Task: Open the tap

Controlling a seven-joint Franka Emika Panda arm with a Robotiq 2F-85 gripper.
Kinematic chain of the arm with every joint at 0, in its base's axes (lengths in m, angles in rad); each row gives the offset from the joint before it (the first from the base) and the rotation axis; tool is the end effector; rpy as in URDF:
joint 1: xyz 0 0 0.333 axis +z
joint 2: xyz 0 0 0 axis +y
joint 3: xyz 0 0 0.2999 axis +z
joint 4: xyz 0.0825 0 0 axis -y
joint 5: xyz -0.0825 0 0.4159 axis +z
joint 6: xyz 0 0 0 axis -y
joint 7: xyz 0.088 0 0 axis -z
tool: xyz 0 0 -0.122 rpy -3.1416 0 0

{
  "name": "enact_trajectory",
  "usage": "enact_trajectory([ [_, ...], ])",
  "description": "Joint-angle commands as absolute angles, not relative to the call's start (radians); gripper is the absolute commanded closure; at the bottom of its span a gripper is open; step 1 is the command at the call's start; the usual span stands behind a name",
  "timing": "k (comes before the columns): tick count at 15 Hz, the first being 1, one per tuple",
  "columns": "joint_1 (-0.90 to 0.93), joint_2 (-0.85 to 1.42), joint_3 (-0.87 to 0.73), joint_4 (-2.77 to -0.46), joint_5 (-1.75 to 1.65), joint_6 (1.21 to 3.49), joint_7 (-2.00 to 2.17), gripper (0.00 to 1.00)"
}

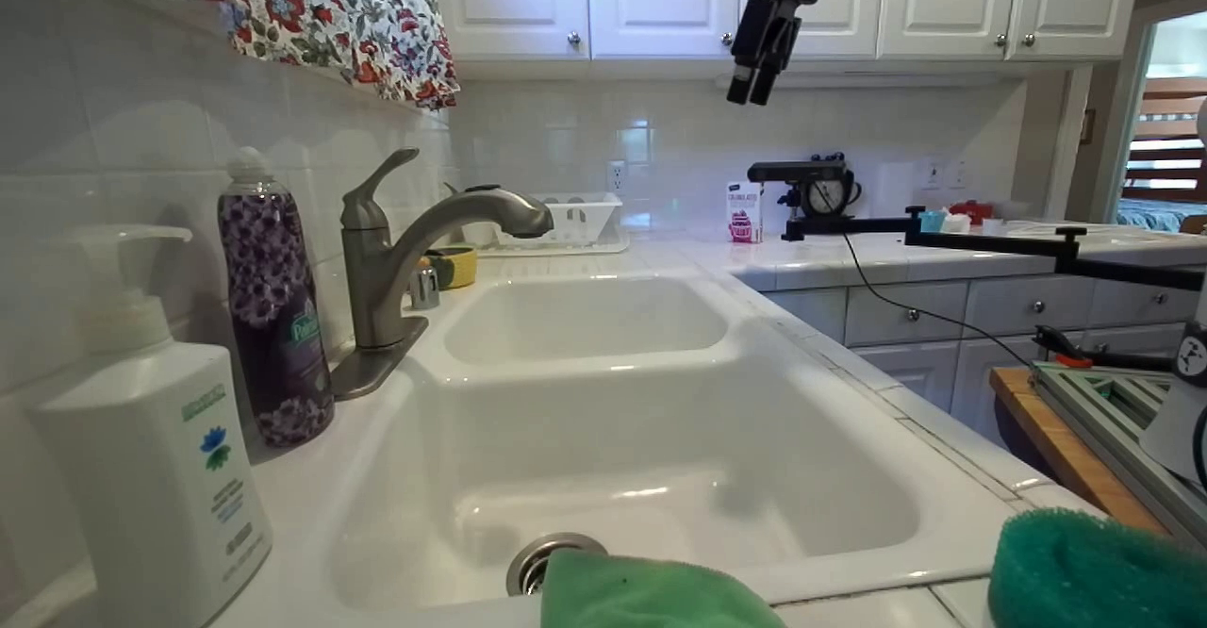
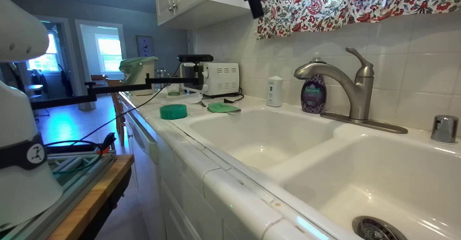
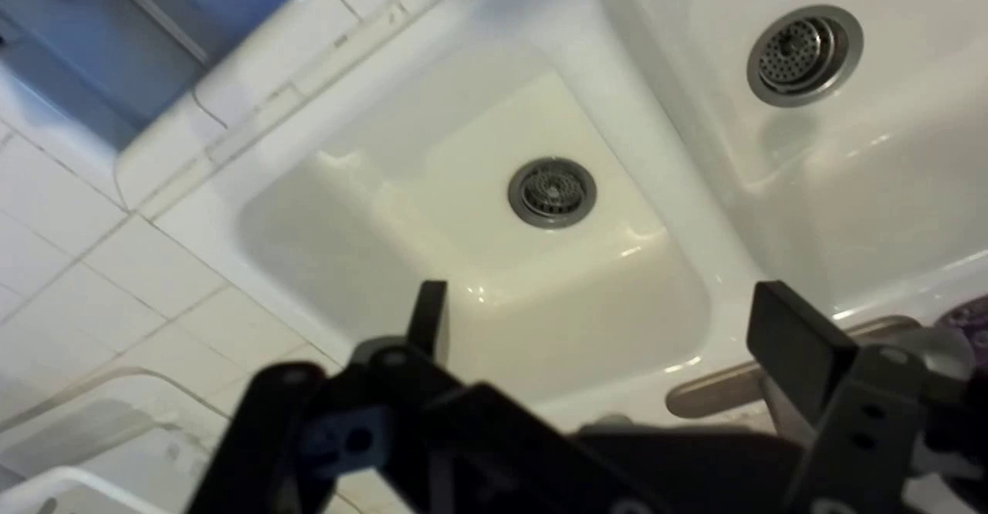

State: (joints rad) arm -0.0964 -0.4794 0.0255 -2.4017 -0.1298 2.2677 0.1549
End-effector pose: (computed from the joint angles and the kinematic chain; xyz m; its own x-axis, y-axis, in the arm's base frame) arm 0.4765 -0.0382 0.4867 0.9273 -0.1355 0.3489 -0.1737 -0.9815 0.0803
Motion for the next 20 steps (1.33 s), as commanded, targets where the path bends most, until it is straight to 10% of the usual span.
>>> enact_trajectory([
  [1, -0.063, -0.361, 0.037, -2.267, -0.107, 2.292, 0.149, 0.0],
  [20, 0.037, 0.034, 0.051, -1.933, -0.194, 2.417, -0.167, 0.0],
])
